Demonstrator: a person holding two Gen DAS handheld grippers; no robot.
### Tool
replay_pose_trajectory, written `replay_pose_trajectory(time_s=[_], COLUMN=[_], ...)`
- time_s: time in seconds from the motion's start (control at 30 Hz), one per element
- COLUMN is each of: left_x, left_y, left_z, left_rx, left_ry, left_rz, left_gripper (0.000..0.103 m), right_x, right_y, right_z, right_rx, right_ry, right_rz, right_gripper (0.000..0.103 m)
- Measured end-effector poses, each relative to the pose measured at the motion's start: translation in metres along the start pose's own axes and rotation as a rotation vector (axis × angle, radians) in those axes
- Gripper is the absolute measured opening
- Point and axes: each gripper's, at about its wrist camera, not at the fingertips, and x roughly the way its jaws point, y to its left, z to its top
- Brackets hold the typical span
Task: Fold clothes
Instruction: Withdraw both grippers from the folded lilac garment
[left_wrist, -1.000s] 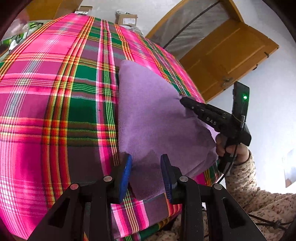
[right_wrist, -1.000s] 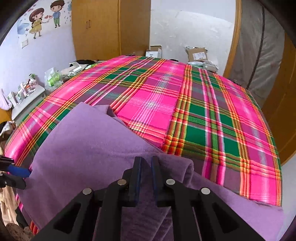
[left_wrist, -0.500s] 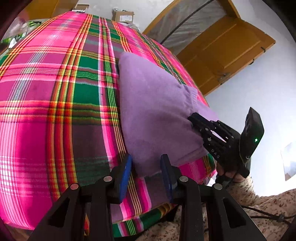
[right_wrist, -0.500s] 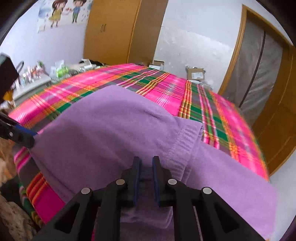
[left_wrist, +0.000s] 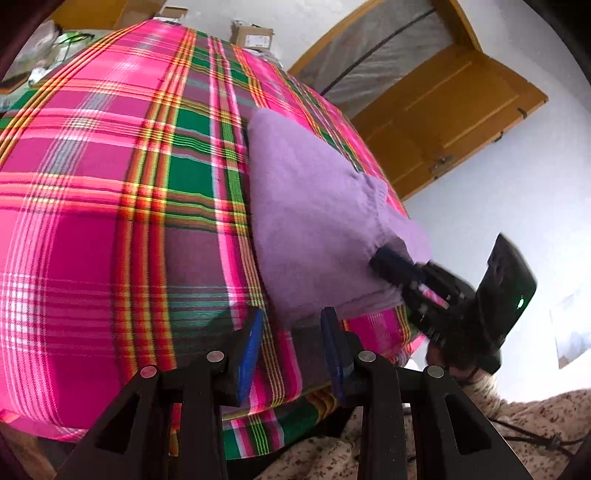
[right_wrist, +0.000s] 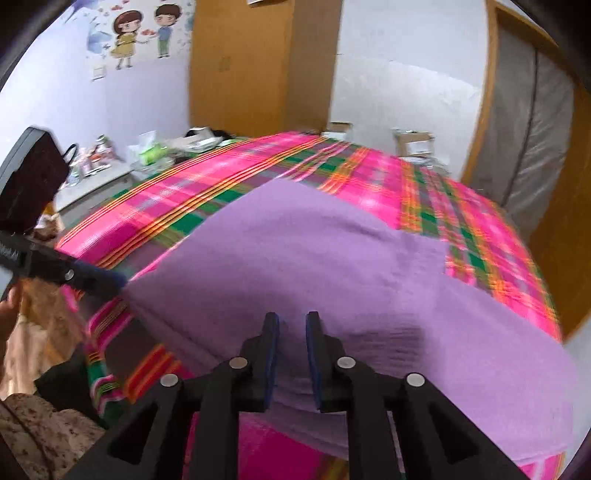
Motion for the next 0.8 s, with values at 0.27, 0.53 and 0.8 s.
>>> replay_pose_trajectory(time_s=[0.27,0.53,0.8], left_x=[-0.005,-0.009,-0.013], left_y=[0.003,0.009,0.02], left_z=[0.0,0.0,0.019], left_rx=[-0.015,-0.03,-0.097], left_ry=[-0.012,-0.019,-0.048], left_rz=[-0.003,0.002,-0.016], left_gripper=[0.033,0.033,0.033], right_x=[-0.007,-0.007,0.005], right_y=[0.017,0.048,0.081], right_z=[0.005,0.01,0.02], right_rx=[0.041,-0.024,-0.097], right_ry=[-0.008,0.017,0.018], right_rz=[0.106,0.23,0.304], right_gripper=[0.021,0.025,0.046])
